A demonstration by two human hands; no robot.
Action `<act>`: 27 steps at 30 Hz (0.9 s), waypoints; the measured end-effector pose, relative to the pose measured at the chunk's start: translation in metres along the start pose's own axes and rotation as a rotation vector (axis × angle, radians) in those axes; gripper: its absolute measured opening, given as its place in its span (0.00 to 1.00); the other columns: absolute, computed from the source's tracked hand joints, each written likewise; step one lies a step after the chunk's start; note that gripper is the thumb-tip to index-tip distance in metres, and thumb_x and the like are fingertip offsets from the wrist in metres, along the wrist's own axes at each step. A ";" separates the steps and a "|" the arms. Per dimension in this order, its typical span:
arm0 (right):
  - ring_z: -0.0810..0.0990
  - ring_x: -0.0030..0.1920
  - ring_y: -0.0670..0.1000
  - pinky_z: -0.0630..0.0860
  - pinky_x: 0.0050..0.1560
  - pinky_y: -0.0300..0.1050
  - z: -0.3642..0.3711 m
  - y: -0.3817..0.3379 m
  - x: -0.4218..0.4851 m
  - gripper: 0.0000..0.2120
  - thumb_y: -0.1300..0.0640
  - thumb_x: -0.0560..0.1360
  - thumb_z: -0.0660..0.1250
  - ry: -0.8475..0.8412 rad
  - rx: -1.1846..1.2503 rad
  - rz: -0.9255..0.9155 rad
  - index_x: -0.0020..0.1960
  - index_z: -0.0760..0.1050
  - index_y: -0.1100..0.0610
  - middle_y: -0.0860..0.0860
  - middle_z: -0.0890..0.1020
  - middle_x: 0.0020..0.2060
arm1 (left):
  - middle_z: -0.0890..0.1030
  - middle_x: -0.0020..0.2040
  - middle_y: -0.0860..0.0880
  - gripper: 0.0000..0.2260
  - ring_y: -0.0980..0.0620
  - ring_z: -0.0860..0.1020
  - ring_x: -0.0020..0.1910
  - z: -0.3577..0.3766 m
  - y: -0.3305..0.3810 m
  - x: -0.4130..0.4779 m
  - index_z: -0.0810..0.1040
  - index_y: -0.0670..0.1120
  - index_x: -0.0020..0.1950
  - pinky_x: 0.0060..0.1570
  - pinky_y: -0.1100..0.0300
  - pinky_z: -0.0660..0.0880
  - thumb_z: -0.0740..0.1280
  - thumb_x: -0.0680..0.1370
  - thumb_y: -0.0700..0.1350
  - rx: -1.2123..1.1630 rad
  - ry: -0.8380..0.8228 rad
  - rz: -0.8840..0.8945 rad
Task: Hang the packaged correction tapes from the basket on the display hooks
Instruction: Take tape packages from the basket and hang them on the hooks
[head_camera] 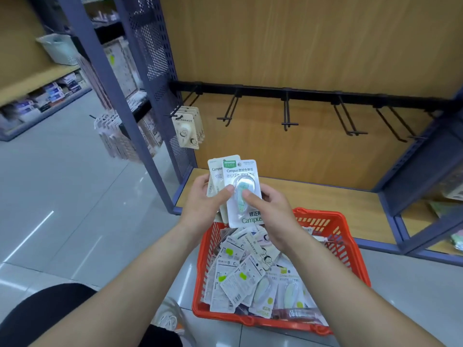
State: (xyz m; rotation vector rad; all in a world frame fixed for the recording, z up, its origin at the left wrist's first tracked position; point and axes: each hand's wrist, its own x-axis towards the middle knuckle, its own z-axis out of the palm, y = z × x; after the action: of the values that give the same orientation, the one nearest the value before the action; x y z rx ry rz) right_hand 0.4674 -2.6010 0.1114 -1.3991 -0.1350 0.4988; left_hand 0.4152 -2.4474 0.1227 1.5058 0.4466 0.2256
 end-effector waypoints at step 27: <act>0.85 0.54 0.57 0.80 0.57 0.59 -0.076 -0.030 0.092 0.06 0.55 0.81 0.67 0.325 -0.197 -0.004 0.58 0.77 0.53 0.50 0.86 0.52 | 0.86 0.50 0.58 0.16 0.60 0.84 0.46 0.007 0.020 0.049 0.77 0.53 0.62 0.46 0.57 0.79 0.76 0.76 0.49 0.089 0.091 0.034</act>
State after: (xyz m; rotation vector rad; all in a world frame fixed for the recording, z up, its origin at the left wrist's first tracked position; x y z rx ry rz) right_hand 0.5861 -2.6347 0.1080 -1.6532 0.0789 0.2533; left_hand 0.4643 -2.4323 0.1355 1.5956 0.5091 0.3053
